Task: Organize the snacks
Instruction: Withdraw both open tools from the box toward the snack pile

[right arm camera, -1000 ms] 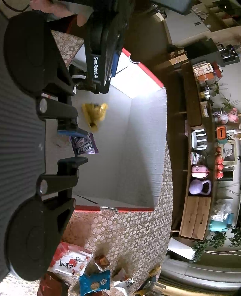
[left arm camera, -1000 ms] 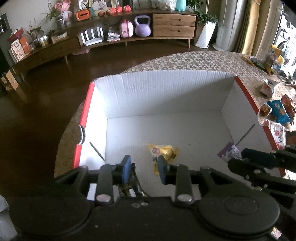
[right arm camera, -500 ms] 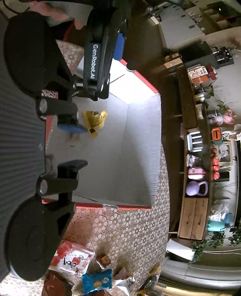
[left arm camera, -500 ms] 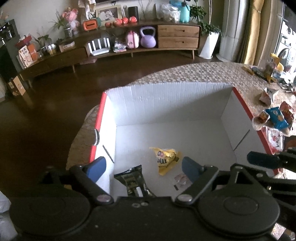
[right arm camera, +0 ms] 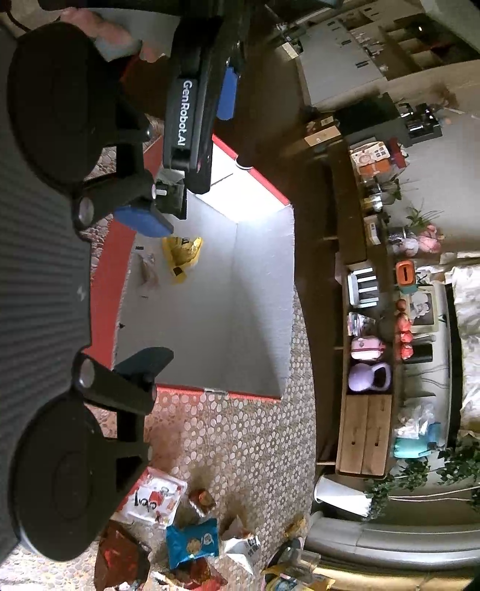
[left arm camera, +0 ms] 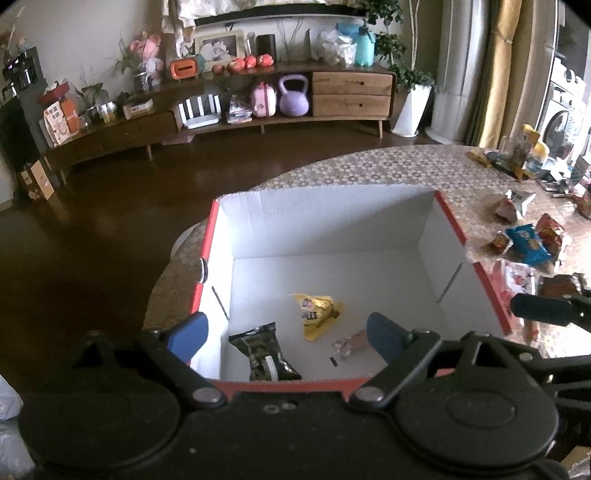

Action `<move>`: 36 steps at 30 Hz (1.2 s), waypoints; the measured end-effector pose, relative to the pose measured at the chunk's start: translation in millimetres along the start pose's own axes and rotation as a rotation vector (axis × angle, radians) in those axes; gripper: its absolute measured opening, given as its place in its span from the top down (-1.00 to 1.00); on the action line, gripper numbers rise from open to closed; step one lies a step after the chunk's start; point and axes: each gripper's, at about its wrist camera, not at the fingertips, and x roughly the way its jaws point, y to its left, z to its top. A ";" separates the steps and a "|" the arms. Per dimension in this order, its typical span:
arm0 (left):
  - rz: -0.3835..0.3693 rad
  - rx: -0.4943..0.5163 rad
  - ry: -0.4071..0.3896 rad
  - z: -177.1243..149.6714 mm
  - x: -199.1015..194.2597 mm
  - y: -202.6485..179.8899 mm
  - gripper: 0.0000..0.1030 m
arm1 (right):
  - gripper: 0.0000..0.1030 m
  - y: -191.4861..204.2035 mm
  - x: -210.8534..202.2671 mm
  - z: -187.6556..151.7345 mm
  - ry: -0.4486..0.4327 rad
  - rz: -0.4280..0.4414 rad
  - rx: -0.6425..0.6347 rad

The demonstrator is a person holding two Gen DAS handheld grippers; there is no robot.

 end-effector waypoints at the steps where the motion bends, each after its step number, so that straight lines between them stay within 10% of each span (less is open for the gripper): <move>1: -0.002 0.003 -0.005 -0.9 -3.4 -1.6 -0.79 | -0.29 -0.5 -3.5 -0.9 -0.004 -0.002 0.001; 36: -0.240 0.108 -0.192 -24.9 -81.7 -144.0 -1.00 | -0.80 -129.5 -158.0 -74.2 -0.156 -0.141 0.099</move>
